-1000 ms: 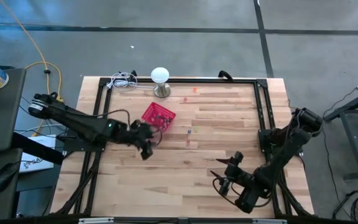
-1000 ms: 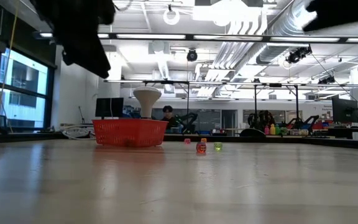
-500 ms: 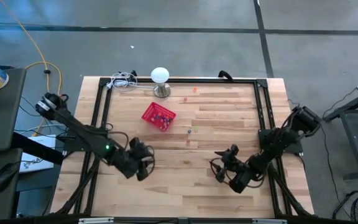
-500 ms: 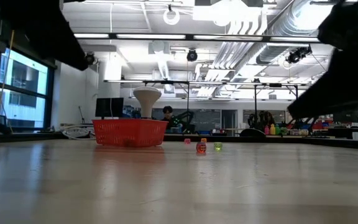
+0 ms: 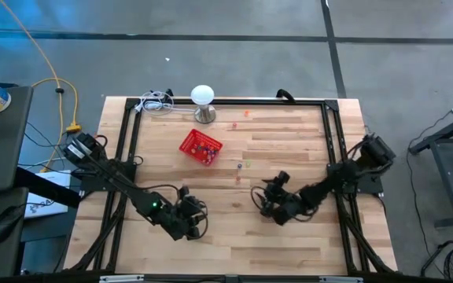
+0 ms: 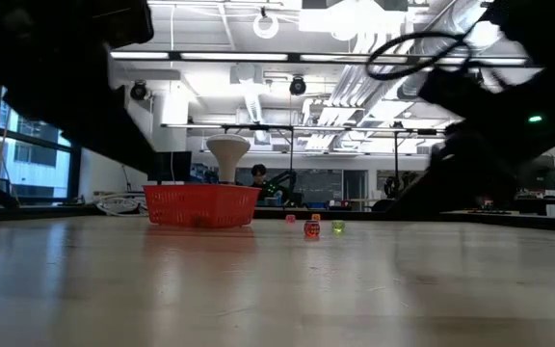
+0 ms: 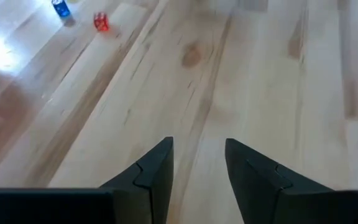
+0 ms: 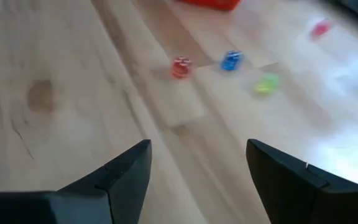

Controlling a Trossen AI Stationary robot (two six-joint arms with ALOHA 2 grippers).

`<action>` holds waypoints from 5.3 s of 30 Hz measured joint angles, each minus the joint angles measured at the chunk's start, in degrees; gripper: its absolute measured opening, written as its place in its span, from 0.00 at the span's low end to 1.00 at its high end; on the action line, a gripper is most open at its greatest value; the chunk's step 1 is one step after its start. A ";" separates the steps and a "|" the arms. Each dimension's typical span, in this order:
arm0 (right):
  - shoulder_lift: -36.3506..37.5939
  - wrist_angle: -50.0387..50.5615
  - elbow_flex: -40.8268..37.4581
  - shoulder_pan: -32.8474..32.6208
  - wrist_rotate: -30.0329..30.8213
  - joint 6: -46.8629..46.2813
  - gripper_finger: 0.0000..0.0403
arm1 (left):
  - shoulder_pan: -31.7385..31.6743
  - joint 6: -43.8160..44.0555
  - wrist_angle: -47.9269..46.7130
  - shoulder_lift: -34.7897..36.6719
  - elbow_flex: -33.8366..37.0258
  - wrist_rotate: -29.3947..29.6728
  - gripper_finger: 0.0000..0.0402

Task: Pick & Place Dice
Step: Put the yellow die into the red basket, then put the dark blue die into the red basket

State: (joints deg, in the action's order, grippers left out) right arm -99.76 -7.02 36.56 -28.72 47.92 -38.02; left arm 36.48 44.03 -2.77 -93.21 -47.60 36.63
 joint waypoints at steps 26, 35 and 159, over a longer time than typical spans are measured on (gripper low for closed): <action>-1.78 -8.74 0.02 26.71 -21.16 15.86 0.63 | -0.41 -10.25 6.09 -0.13 -0.03 2.06 0.35; -1.80 -9.40 0.04 32.83 -30.57 20.23 0.52 | -0.90 -16.01 3.56 -0.13 -0.03 2.67 0.35; -9.14 -5.54 10.51 29.19 -31.47 24.50 0.52 | -8.22 -19.62 -1.28 0.86 -0.03 -2.09 0.35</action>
State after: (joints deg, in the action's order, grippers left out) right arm -108.90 -12.56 47.07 0.47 16.45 -13.52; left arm 28.27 24.40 -4.05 -92.36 -47.64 34.54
